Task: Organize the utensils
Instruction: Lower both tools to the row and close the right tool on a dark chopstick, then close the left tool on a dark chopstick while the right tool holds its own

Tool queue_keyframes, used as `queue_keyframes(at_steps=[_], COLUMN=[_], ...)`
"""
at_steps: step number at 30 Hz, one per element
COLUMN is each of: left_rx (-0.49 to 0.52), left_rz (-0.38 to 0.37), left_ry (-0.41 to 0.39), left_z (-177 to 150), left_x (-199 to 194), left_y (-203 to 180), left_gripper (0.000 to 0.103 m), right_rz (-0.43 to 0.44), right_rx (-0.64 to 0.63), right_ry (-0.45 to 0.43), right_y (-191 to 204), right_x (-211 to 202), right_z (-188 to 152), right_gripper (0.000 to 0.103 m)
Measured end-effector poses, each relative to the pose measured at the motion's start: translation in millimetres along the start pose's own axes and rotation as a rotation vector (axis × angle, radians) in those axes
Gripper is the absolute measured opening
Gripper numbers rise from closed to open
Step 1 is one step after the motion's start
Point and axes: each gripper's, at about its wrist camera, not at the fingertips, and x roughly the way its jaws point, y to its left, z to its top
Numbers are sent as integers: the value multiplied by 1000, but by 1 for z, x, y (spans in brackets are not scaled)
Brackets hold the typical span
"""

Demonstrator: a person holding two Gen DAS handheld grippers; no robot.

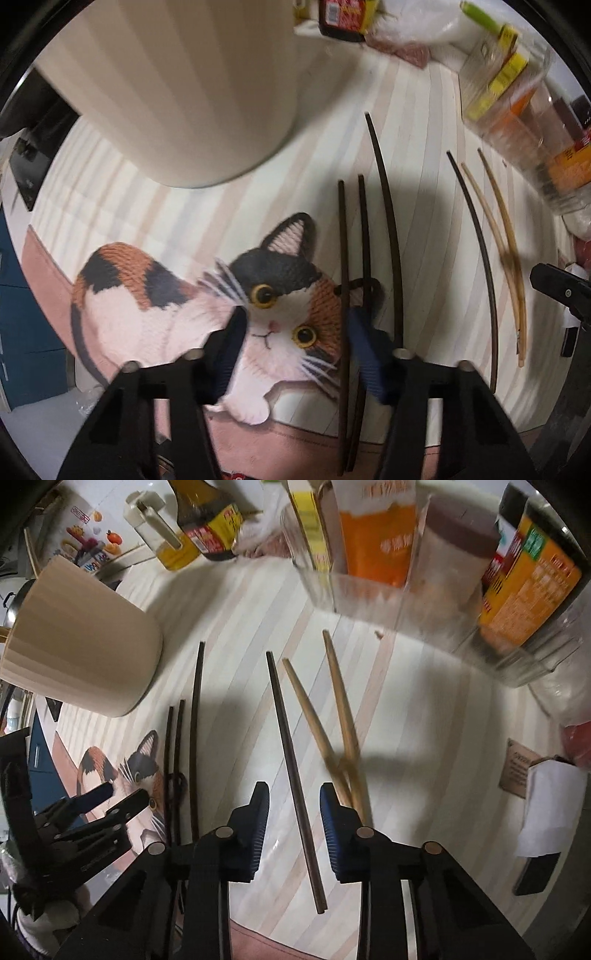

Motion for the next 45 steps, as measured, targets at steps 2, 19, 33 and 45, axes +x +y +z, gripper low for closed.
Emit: queue_keyframes(at_steps=[2, 19, 33, 45], left_rx=[10, -86, -104, 19], left_rz=[8, -4, -187, -114], left_ry=[5, 9, -10, -8], left_z=[1, -9, -14, 3], left_x=[6, 11, -8, 8], left_y=[-5, 20, 24, 7], left_gripper=[45, 0, 7, 12], right_rz=[-1, -108, -39, -68], right_rx=[-6, -115, -50, -46], right_ry=[9, 100, 169, 164], right_y=[2, 36, 27, 7], right_x=[5, 58, 50, 35], right_z=[3, 10, -38, -42], right_gripper=[28, 6, 6, 6])
